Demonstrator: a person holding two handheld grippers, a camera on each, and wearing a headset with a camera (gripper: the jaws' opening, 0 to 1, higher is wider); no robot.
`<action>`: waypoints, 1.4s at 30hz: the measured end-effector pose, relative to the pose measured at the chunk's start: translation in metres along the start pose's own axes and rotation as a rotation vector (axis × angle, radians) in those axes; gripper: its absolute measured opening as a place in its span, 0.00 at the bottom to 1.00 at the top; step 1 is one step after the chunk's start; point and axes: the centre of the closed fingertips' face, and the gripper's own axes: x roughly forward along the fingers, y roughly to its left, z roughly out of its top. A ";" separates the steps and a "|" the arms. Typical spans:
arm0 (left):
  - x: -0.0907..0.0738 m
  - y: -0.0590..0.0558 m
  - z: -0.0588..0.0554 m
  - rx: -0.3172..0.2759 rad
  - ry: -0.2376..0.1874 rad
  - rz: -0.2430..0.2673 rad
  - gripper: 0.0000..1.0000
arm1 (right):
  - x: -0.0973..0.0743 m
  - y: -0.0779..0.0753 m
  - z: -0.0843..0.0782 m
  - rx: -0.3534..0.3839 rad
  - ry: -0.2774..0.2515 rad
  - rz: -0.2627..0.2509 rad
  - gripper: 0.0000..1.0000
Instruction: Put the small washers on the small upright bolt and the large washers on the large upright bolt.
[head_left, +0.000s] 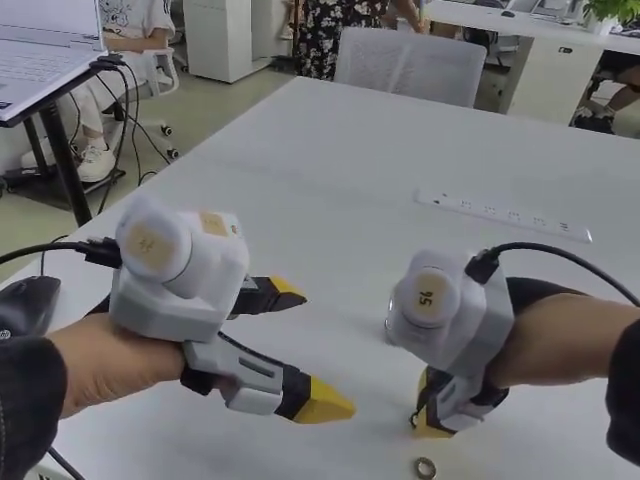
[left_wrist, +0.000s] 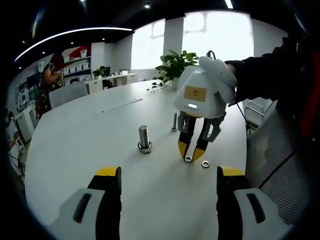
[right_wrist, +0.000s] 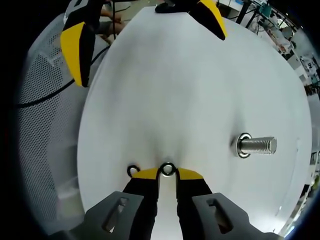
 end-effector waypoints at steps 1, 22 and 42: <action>0.000 0.000 0.000 0.000 0.000 0.000 0.78 | 0.000 0.000 -0.001 0.003 0.002 0.000 0.13; 0.012 -0.009 0.006 0.020 0.007 -0.045 0.78 | -0.018 -0.005 -0.016 0.071 -0.019 -0.019 0.13; 0.027 -0.023 0.006 0.056 0.031 -0.108 0.78 | -0.053 -0.010 -0.037 0.146 -0.039 -0.055 0.13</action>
